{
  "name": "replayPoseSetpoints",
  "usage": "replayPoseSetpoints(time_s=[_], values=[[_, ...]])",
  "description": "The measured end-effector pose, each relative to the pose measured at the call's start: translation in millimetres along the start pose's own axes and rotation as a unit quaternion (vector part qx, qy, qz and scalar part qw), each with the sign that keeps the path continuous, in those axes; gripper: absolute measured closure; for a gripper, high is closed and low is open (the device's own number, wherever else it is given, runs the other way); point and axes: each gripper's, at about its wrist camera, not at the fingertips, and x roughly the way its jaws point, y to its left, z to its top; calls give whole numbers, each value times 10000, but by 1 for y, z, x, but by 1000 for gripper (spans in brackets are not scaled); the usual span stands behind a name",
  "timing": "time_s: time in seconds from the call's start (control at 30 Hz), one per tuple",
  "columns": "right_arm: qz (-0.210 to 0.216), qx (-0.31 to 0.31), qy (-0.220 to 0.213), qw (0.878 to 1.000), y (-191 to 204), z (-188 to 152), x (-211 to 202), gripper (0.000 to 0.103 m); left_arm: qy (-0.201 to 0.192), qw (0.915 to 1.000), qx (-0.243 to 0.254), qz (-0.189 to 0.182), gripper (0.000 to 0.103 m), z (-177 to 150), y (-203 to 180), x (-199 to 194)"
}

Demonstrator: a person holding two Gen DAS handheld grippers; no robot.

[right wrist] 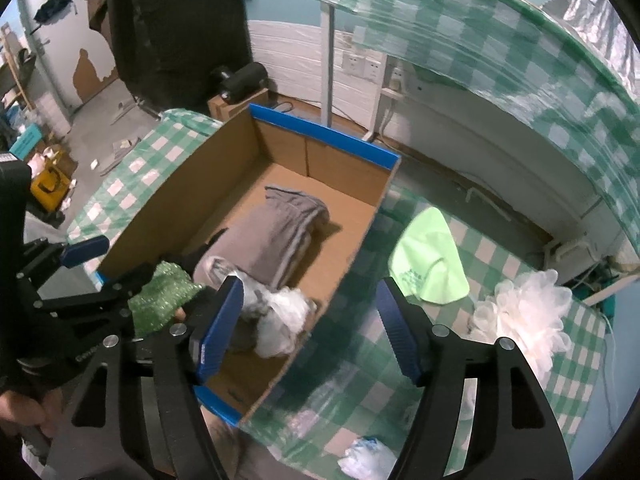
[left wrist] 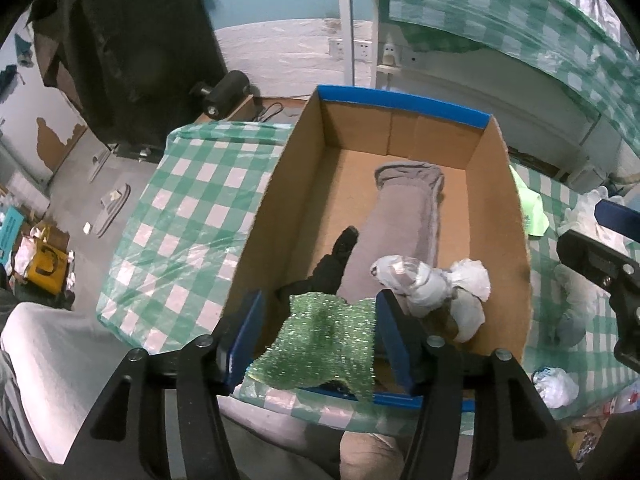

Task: Organize soft objects
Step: 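Open the left tool to drop the green scrubber while the right tool drops the plastic bundle, then withdraw both tools from the box toward the white pouf and grey sock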

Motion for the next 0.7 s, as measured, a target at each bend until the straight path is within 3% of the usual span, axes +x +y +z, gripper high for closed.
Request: replayPoseSetpoints(time_s=[0.1,0.7], values=[[-27,33,23,10000,-8,-7,-3,34,-66,9999,65,-49,35,0,-7,-6],[-298,577,185,9977,-83,-56,-29,33,-132,9971,673,-325,30,-3,-71,-26]])
